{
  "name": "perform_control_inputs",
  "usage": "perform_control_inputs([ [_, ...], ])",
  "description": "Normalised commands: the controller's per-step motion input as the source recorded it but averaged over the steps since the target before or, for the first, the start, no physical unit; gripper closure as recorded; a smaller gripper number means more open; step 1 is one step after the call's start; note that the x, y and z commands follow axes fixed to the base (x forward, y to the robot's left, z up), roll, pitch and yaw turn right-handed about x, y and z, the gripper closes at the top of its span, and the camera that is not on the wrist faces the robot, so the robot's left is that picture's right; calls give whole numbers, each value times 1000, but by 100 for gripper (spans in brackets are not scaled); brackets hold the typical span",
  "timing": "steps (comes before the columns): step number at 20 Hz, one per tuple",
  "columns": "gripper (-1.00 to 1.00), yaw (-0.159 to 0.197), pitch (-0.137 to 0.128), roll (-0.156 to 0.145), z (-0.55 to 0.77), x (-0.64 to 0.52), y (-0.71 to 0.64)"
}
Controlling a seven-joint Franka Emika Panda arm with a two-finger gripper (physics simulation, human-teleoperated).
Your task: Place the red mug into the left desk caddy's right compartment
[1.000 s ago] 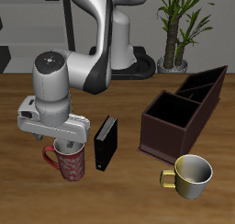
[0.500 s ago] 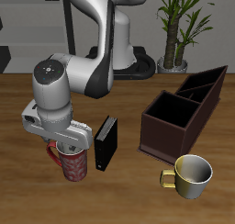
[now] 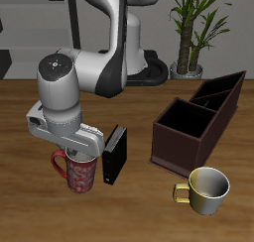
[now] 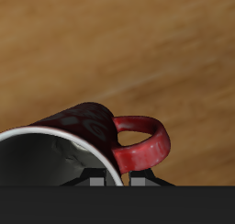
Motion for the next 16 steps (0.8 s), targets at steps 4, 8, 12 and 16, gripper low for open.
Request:
perform_control_inputs([
  [4,100,10,-26,-5,211,21,55],
  [8,100,29,-54,15,355,-129,152],
  [12,100,27,-40,20,437,-318,208],
  [16,100,33,-58,-31,540,-449,159],
])
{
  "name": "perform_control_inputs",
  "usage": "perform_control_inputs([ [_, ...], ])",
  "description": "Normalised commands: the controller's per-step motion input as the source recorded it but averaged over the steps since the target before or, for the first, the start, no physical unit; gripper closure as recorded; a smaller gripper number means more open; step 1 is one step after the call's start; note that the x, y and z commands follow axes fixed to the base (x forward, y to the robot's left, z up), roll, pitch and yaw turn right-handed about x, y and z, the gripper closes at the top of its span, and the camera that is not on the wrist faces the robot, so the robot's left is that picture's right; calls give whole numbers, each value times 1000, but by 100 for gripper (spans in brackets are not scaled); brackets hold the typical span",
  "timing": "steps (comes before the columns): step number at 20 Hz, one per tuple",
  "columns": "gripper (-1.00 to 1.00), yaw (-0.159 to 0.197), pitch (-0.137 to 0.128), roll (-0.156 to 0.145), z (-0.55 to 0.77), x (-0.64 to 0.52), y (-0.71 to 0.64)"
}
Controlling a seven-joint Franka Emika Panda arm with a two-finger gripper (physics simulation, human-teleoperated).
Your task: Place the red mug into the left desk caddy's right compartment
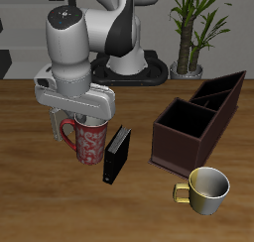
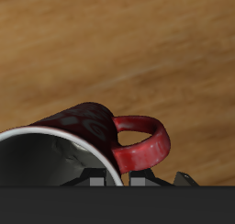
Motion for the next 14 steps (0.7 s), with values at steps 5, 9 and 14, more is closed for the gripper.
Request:
perform_control_inputs([
  [5,100,45,-54,-30,616,-476,159],
  [9,100,3,-58,-13,587,-485,154],
  [14,100,83,-78,6,442,-534,419],
])
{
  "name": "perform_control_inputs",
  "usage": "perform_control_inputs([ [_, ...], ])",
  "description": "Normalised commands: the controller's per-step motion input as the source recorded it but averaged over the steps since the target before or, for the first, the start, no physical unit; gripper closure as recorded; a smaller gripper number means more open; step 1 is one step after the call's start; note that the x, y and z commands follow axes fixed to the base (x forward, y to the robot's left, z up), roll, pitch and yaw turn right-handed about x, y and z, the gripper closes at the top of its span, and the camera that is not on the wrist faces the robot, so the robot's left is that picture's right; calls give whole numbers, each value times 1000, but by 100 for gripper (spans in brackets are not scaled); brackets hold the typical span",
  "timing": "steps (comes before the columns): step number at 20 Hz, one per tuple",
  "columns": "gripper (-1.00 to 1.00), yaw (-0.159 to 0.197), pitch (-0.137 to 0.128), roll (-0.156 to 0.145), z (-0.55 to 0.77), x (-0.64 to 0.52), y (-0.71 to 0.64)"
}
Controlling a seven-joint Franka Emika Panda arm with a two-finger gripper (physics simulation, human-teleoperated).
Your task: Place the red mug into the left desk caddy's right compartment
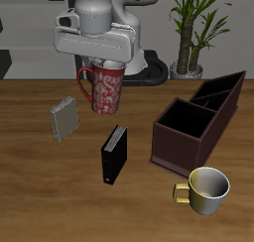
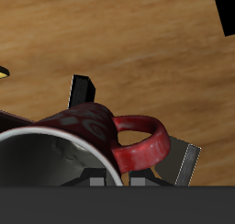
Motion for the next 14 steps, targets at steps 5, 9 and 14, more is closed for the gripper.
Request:
perform_control_inputs([
  [5,100,18,23,-8,118,-146,161],
  [9,100,18,22,17,21,-120,201],
  [14,100,39,28,35,-29,-204,491],
])
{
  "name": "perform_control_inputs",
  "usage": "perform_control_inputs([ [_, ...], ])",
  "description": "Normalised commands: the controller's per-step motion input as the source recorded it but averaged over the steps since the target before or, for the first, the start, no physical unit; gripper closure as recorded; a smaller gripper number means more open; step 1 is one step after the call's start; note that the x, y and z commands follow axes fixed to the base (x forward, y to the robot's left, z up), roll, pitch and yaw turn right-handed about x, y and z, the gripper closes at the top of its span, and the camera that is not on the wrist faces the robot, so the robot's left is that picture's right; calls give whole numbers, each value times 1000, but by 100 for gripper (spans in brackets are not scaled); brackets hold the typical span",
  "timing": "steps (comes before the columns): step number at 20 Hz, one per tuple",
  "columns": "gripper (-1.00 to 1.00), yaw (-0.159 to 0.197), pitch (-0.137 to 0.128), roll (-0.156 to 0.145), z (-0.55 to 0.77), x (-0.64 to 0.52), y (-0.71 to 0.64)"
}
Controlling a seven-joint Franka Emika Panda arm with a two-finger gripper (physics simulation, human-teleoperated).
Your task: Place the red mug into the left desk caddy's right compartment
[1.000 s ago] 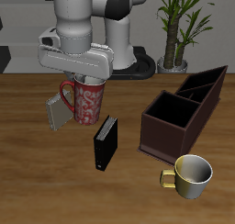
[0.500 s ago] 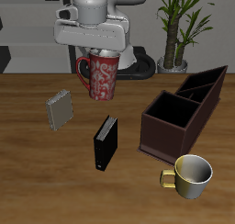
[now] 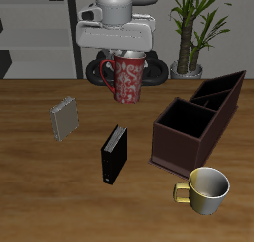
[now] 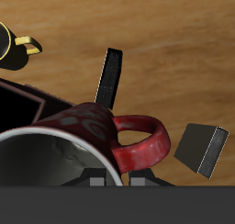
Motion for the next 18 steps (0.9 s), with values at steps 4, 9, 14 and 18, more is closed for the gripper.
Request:
perform_control_inputs([
  [4,100,40,-25,27,21,-193,427],
  [9,100,72,-11,77,-74,-165,661],
  [14,100,53,-16,61,-6,2,539],
  [18,100,-19,6,-28,15,232,158],
])
